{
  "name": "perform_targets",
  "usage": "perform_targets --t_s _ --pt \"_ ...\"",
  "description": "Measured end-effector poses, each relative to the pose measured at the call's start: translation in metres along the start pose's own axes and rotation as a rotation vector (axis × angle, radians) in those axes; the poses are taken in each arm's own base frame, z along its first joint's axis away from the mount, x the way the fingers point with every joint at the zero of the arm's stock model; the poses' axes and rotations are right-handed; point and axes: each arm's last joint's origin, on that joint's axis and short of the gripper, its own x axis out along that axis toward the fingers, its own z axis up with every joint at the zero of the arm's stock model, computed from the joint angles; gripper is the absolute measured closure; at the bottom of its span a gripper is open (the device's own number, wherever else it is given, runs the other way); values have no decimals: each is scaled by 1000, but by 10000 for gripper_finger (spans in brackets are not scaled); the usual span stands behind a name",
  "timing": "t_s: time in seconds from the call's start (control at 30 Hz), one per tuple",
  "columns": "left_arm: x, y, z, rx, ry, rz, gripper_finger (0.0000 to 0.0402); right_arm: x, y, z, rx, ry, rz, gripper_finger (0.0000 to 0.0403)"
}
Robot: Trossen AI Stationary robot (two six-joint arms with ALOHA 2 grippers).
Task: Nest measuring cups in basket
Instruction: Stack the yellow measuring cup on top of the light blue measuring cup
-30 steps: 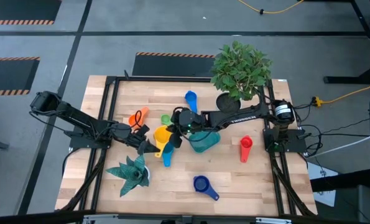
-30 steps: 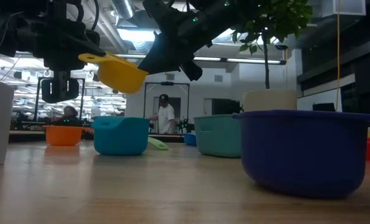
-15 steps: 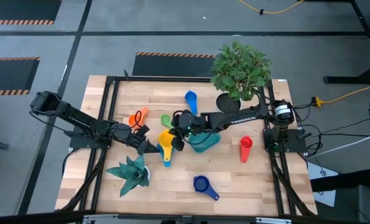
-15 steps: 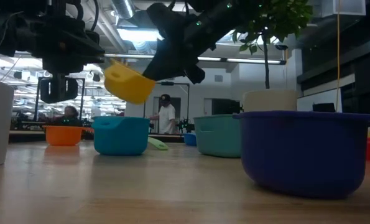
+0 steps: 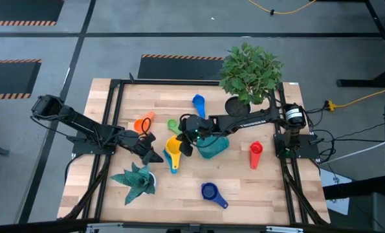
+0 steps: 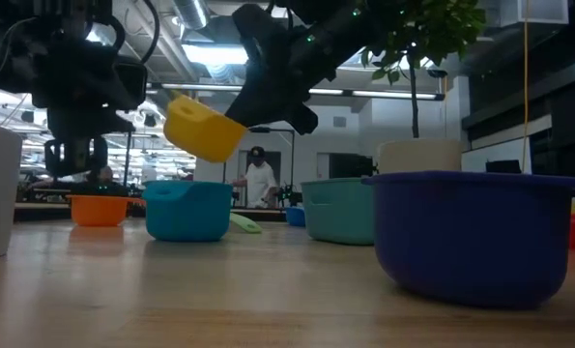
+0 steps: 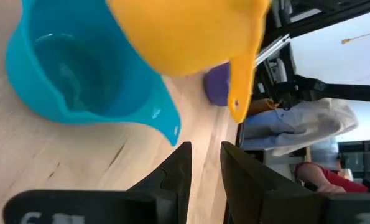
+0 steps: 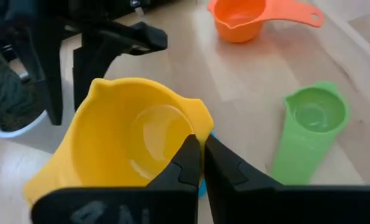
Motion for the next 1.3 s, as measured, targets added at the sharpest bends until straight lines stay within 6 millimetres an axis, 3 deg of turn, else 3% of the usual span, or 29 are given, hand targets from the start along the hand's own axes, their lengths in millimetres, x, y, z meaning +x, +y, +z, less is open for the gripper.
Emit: perform_targets --t_s 0.27,1.3 --pt "0 0 0 23 0 0 322 11 -1 -7 -1 17 2 391" --pt "0 0 0 23 -1 5 322 22 -3 -14 -2 37 -8 364"
